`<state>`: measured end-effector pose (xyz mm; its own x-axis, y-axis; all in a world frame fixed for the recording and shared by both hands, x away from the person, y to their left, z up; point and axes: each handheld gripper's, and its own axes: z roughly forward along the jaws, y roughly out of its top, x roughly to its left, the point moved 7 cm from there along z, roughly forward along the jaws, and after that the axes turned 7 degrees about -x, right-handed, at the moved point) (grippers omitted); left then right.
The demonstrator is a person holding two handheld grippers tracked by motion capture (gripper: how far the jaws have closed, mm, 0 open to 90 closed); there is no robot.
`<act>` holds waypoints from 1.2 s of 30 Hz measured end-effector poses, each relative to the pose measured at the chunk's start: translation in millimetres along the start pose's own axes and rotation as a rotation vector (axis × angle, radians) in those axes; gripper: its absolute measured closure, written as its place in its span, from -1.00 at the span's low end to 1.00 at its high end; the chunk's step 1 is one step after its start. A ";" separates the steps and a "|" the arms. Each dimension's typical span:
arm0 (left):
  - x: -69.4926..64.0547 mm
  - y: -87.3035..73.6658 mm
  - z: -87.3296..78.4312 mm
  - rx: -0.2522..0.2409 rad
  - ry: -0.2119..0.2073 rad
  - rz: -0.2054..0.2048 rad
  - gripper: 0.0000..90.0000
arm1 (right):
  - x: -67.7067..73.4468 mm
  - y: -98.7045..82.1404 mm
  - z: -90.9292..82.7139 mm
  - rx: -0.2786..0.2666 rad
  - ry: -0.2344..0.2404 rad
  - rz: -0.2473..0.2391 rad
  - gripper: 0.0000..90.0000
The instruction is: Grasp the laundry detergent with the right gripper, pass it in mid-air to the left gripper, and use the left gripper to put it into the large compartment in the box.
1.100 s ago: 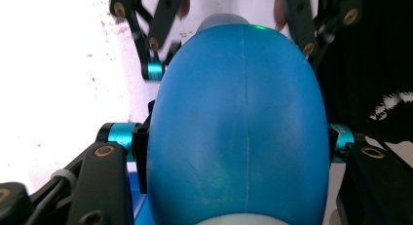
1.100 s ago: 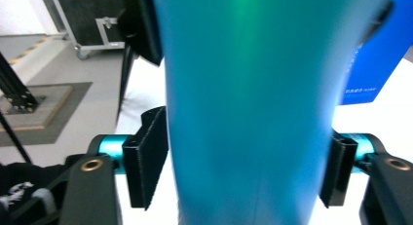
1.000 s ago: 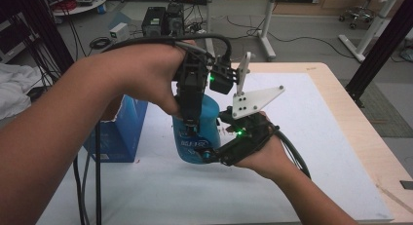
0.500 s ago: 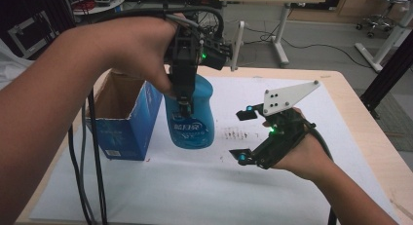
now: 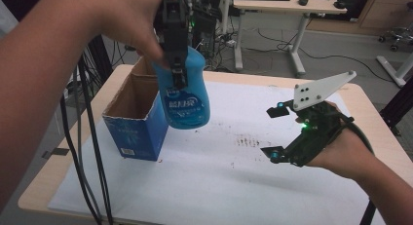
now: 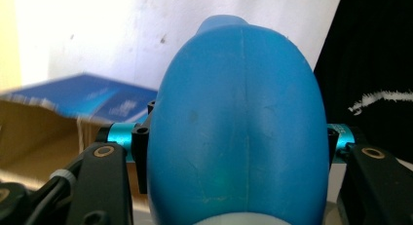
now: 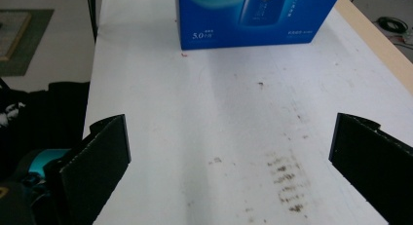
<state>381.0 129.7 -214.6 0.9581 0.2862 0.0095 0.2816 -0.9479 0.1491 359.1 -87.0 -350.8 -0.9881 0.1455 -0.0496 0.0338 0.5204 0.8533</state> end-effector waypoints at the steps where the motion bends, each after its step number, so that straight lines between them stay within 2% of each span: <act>1: 2.6 -3.1 -4.1 0.004 0.001 -0.021 -0.11 | -2.2 1.7 -4.3 0.023 0.000 -0.007 -0.99; 3: 7.5 -9.4 -11.9 0.017 0.008 -0.072 -0.11 | -3.2 2.3 -6.1 0.039 0.004 -0.010 -0.98; 4: 11.6 -15.3 -18.1 0.021 0.018 -0.121 -0.11 | -5.2 3.6 -8.9 0.063 0.004 -0.018 -0.98; 5: 11.6 -15.3 -18.1 0.021 0.018 -0.121 -0.11 | -5.2 3.6 -8.9 0.063 0.004 -0.018 -0.98; 6: 15.9 -21.5 -24.6 0.031 0.025 -0.176 -0.11 | -7.5 4.9 -11.5 0.087 0.004 -0.024 -0.98; 7: 15.9 -21.5 -24.6 0.031 0.025 -0.176 -0.11 | -7.5 4.9 -11.5 0.087 0.004 -0.024 -0.98; 8: 18.1 -24.5 -27.4 0.031 0.026 -0.206 -0.11 | -9.0 6.6 -13.8 0.105 0.010 -0.029 -0.98; 9: 19.6 -27.6 -29.9 0.031 0.028 -0.245 -0.11 | -9.0 6.6 -13.8 0.105 0.010 -0.029 -0.98; 10: 23.4 -33.6 -34.7 0.033 0.037 -0.298 -0.11 | -10.2 7.9 -15.5 0.128 0.017 -0.037 -0.98; 11: 25.4 -36.5 -36.9 0.034 0.043 -0.329 -0.11 | -10.6 8.6 -16.4 0.137 0.021 -0.039 -0.98; 12: 25.4 -36.5 -36.9 0.034 0.043 -0.329 -0.11 | -10.7 9.1 -17.3 0.150 0.023 -0.036 -0.98; 16: 34.2 -47.7 -43.6 0.029 0.077 -0.460 -0.11 | -11.9 10.7 -19.1 0.175 0.027 -0.044 -0.98; 18: 41.5 -56.0 -47.5 0.034 0.107 -0.546 -0.11 | -12.2 12.0 -20.4 0.194 0.029 -0.049 -0.98; 19: 41.5 -56.0 -47.5 0.034 0.107 -0.546 -0.11 | -12.2 12.0 -20.4 0.194 0.029 -0.049 -0.98; 21: 45.9 -61.8 -48.8 0.036 0.118 -0.597 -0.11 | -12.7 12.6 -21.2 0.203 0.031 -0.057 -0.98; 22: 49.5 -67.3 -49.3 0.035 0.116 -0.658 -0.11 | -13.1 12.6 -21.4 0.208 0.030 -0.060 -0.98; 23: 49.5 -67.3 -49.3 0.035 0.116 -0.658 -0.11 | -13.1 12.6 -21.4 0.208 0.030 -0.060 -0.98; 24: 51.4 -71.6 -48.8 0.039 0.108 -0.700 -0.11 | -12.9 12.3 -22.0 0.216 0.029 -0.058 -0.98; 28: 55.3 -78.9 -47.6 0.048 0.111 -0.789 -0.11 | -13.8 12.2 -23.9 0.220 0.025 -0.059 -0.98; 29: 55.3 -78.9 -47.6 0.048 0.111 -0.789 -0.11 | -13.8 12.2 -23.9 0.220 0.025 -0.059 -0.98; 30: 58.0 -82.3 -45.7 0.047 0.121 -0.843 -0.11 | -14.6 12.0 -24.9 0.220 0.023 -0.056 -0.98; 31: 58.0 -82.3 -45.7 0.047 0.121 -0.843 -0.11 | -15.0 12.0 -25.2 0.220 0.022 -0.057 -0.98; 32: 60.9 -85.6 -42.4 0.047 0.125 -0.891 -0.11 | -15.1 12.1 -25.6 0.219 0.019 -0.057 -0.98; 36: 64.9 -90.5 -31.7 0.067 0.121 -0.924 -0.11 | -15.4 12.4 -27.0 0.213 0.010 -0.060 -0.98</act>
<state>416.0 238.4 -196.1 0.3414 0.9397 0.0192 0.9353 -0.3417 0.0916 370.7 -105.5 -325.4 -0.9908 0.1005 -0.0910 0.0043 0.6940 0.7199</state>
